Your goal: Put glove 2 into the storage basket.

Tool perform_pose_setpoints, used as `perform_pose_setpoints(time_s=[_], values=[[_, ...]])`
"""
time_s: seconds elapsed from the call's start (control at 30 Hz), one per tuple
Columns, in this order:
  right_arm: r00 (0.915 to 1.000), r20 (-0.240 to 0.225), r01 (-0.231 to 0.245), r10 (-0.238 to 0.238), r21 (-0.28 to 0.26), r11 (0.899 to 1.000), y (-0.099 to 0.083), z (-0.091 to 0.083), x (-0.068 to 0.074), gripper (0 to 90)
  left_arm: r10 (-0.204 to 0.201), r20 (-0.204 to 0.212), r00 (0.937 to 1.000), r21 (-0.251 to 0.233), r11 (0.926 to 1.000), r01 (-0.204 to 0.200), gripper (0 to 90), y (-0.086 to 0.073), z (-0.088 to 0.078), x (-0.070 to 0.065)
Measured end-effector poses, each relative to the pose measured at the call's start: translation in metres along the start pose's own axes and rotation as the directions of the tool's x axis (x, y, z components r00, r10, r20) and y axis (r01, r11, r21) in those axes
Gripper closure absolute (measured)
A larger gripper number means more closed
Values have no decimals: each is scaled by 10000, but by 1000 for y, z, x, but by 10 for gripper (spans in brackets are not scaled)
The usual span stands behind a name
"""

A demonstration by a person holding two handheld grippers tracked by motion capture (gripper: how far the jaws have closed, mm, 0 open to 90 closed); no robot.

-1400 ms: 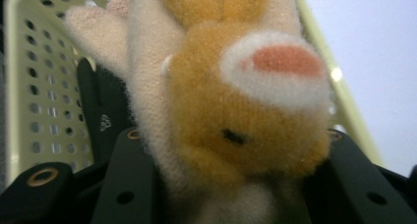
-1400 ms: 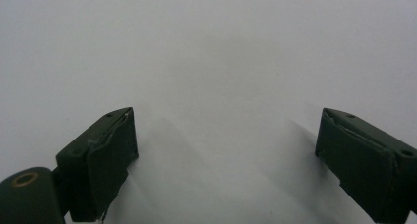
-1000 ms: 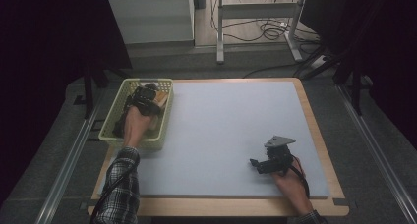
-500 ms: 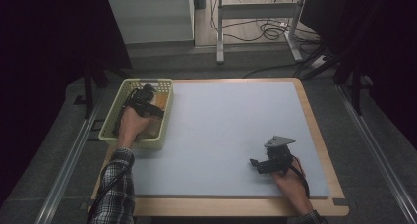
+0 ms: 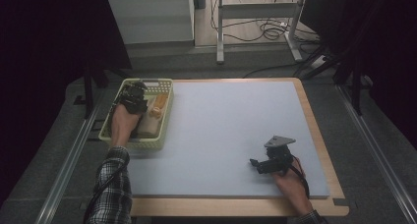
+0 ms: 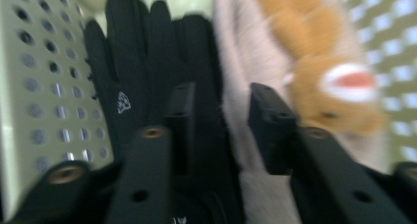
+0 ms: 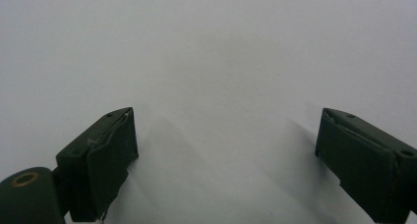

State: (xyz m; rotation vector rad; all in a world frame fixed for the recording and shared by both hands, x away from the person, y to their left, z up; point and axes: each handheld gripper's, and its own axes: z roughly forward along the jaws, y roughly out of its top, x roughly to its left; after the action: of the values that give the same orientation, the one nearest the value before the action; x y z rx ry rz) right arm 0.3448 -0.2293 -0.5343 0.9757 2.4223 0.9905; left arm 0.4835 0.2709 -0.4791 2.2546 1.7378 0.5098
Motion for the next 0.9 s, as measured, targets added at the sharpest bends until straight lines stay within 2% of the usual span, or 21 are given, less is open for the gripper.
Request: perform_pose_setpoints(time_s=[0.13, 0.23, 0.27, 0.33, 0.37, 0.43, 0.5, 0.67, 0.77, 0.9], values=[[10000, -6, -14, 14, 4, 10000, 0, 0, 0, 84, -81, 318, 9995, 227, 9997, 74, 740, 0, 20, -6], [10000, -12, -25, 25, 3, 10000, 0, 0, 0, 84, -128, 1218, 9925, 27, 9999, 126, 786, 4, 21, -12], [10000, -14, -26, 26, 4, 10000, 0, 0, 0, 84, -81, 1234, 9923, 5, 10000, 81, 791, 4, 21, -15], [10000, -16, -26, 26, 3, 10000, 0, 0, 0, 84, 259, 718, 9971, 34, 9996, -262, 801, 7, 21, -24], [10000, -13, -26, 26, 3, 10000, 0, 0, 0, 84, 299, 669, 9973, 52, 9995, -303, 799, 7, 21, -24], [10000, -6, -9, 9, 3, 10000, 0, 0, 0, 84, 191, 672, 9976, 55, 9998, -195, 773, 7, 20, -21], [10000, -5, -8, 8, 2, 10000, 0, 0, 0, 84, 96, 560, 9984, 2, 10000, -96, 709, 5, 18, -15], [10000, -4, -5, 5, 1, 10000, 0, 0, 0, 84, -203, 478, 9986, -654, 9976, 234, 537, -1, 7, -3], [10000, -1, -2, 2, 0, 10000, 0, 0, 0, 84, -155, 244, 9996, -957, 9952, 177, 451, -4, -1, 1], [10000, -1, 0, 0, 0, 10000, 0, 0, 0, 84, -204, 368, 9991, -1224, 9922, 248, 377, -7, -9, 5]])
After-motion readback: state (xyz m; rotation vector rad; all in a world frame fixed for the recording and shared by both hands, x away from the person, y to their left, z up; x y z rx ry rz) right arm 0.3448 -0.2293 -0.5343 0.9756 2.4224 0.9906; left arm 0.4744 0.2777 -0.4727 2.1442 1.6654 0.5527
